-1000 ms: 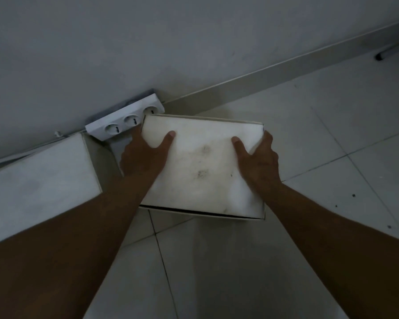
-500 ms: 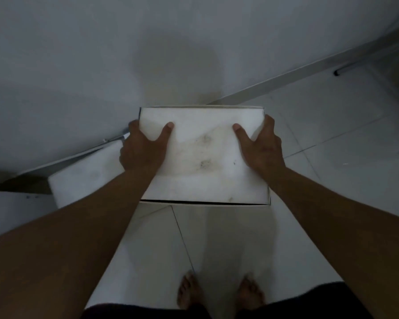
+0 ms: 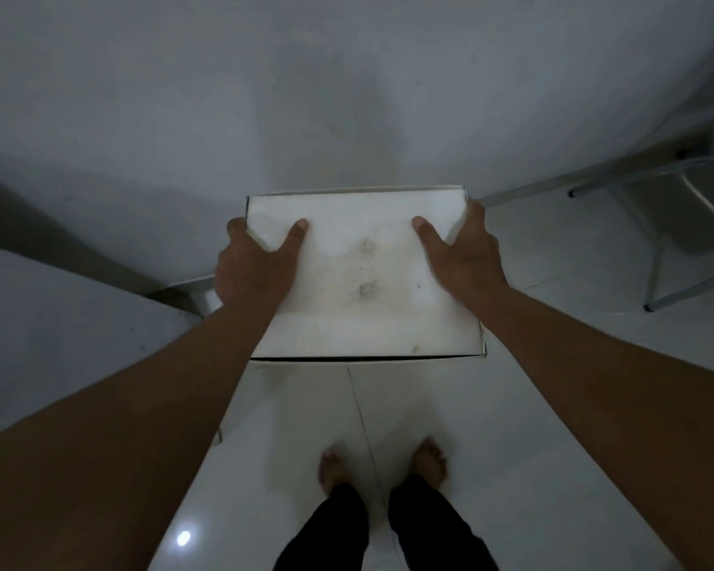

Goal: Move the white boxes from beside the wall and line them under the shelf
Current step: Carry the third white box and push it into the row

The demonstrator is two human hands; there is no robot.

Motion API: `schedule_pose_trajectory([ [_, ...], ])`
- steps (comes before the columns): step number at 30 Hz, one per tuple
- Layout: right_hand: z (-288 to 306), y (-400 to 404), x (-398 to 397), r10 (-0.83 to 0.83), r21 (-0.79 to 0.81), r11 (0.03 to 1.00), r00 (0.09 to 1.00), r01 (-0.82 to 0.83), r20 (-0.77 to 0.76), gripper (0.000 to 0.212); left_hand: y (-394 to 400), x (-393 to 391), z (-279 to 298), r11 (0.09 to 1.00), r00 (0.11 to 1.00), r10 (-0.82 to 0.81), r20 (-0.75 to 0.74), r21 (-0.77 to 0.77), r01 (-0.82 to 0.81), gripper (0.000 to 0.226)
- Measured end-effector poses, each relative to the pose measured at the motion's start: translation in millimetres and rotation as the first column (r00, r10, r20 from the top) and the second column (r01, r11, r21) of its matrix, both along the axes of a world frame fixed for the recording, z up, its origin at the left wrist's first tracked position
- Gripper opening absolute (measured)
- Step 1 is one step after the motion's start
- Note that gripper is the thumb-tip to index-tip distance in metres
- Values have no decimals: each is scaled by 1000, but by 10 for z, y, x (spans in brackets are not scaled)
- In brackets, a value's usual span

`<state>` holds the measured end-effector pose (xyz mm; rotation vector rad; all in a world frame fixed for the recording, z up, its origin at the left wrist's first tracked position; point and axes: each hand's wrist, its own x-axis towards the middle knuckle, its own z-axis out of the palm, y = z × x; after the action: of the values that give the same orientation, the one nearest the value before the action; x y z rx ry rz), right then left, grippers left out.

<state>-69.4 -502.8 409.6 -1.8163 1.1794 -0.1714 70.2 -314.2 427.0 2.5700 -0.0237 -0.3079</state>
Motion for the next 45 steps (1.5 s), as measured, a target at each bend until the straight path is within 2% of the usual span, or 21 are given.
schedule_pose_trajectory([
  [7, 840, 723, 117, 28, -51, 998, 995, -23, 93, 79, 791, 61, 936, 999, 998, 20, 54, -41, -18, 85],
  [14, 1618, 1752, 288, 100, -95, 992, 985, -87, 142, 81, 1936, 40, 1708, 993, 989, 90, 117, -88, -80, 87],
  [17, 1887, 2083, 426, 163, -97, 984, 972, -148, 171, 83, 2341, 47, 1976, 986, 981, 148, 129, -91, -137, 92],
  [23, 2334, 2774, 719, 331, -123, 943, 919, -310, 214, 80, 3183, -14, 2397, 954, 942, 291, 166, -121, -274, 86],
  [35, 2598, 4577, 1139, 503, -128, 864, 839, -487, 205, 81, 5075, -55, 2622, 876, 860, 480, 175, -148, -459, 84],
  [45, 2458, 6445, 1033, 511, -82, 859, 837, -505, 195, 84, 6941, -169, 2466, 871, 857, 489, 160, -132, -472, 90],
])
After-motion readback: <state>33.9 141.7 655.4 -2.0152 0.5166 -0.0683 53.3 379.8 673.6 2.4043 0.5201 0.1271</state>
